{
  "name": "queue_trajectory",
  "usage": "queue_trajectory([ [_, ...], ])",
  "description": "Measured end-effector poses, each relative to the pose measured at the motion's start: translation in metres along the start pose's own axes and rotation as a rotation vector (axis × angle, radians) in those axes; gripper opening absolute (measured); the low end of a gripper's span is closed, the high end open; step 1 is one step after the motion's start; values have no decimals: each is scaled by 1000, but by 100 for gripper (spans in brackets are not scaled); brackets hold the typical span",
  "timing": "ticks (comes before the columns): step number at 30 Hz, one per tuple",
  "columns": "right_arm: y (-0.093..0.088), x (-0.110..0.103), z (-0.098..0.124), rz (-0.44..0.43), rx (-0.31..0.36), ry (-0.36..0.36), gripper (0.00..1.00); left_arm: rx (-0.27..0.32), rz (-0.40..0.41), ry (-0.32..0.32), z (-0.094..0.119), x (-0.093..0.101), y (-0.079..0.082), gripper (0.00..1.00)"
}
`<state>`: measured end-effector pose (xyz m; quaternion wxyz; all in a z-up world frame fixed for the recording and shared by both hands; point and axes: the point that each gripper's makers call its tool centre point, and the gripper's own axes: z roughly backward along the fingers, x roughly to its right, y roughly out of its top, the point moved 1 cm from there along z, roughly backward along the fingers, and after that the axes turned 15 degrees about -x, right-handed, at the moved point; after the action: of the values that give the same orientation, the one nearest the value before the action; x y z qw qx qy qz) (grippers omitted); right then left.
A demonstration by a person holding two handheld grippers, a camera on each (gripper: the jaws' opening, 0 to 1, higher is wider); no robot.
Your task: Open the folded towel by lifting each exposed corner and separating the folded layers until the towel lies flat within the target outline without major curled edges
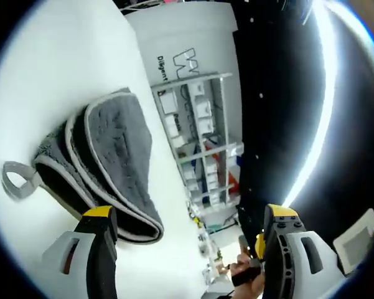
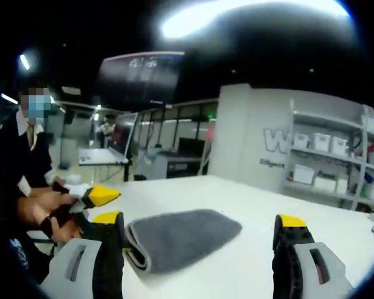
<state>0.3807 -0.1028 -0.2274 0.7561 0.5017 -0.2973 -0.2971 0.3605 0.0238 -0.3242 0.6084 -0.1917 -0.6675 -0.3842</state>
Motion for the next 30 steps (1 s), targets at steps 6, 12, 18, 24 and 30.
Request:
queue_trajectory([
  [6,1,-4,-1,5,2,9,100,-9,-48,65,-1,-5,3,95],
  [12,-1,-5,-2,10,0,13,100,40,-95,106,12,-7,19,93],
  [18,-2,-5,-4,8,-2,16,100,72,-136,161,21,-18,31,91],
  [24,-3,-8,-6,12,-5,23,100,108,-161,193,27,-23,43,85],
  [30,-5,-11,-7,13,-8,28,100,106,-202,309,31,-52,53,48],
])
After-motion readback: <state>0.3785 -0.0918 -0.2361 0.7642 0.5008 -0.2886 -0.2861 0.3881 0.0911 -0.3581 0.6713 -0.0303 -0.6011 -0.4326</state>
